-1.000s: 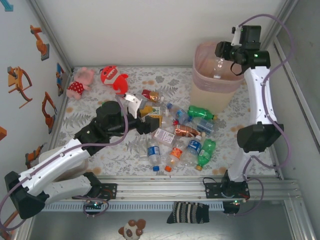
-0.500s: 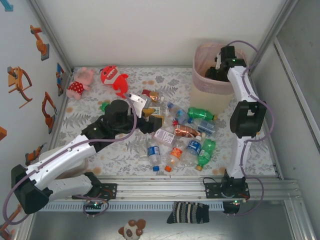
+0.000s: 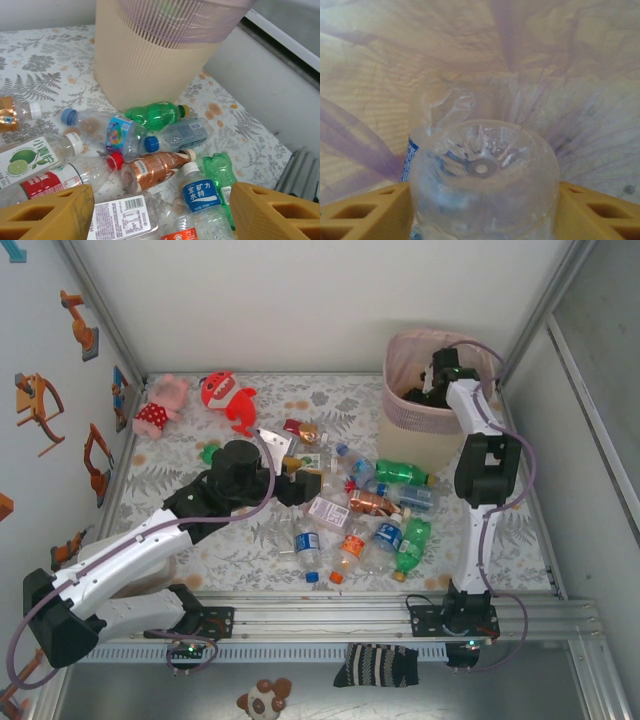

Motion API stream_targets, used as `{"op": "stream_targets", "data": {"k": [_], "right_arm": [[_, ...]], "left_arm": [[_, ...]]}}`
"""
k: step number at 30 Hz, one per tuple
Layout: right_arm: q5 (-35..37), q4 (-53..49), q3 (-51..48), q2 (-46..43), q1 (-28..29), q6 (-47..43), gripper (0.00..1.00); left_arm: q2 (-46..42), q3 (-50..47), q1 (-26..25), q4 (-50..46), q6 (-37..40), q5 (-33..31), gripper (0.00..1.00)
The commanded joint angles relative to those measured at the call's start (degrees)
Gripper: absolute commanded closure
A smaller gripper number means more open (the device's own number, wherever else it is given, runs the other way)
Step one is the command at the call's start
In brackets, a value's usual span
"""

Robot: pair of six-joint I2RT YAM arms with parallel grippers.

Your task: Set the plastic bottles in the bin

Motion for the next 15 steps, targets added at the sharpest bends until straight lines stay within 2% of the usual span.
{"op": "stream_targets", "data": {"k": [1,8,15], "right_arm": [[-0.07,-1.00,0.97,-1.53,-0.06,0.66,0.26],[1.32,-2.17,1.25,-7.41,-0.05,0.71,0.23],[2.97,-4.05,2.07,-14.26,-0.04,0.22,0.22]], "left_arm": [[0.27,1.73,0.36,-3.37,-0.75,-3.29,0.29],[2.80,4.32,0.40,-12.94,-3.21,-11.26,0.30],[5.39,4.17,0.83,-19.55,-7.31,-15.98,0.30]]}}
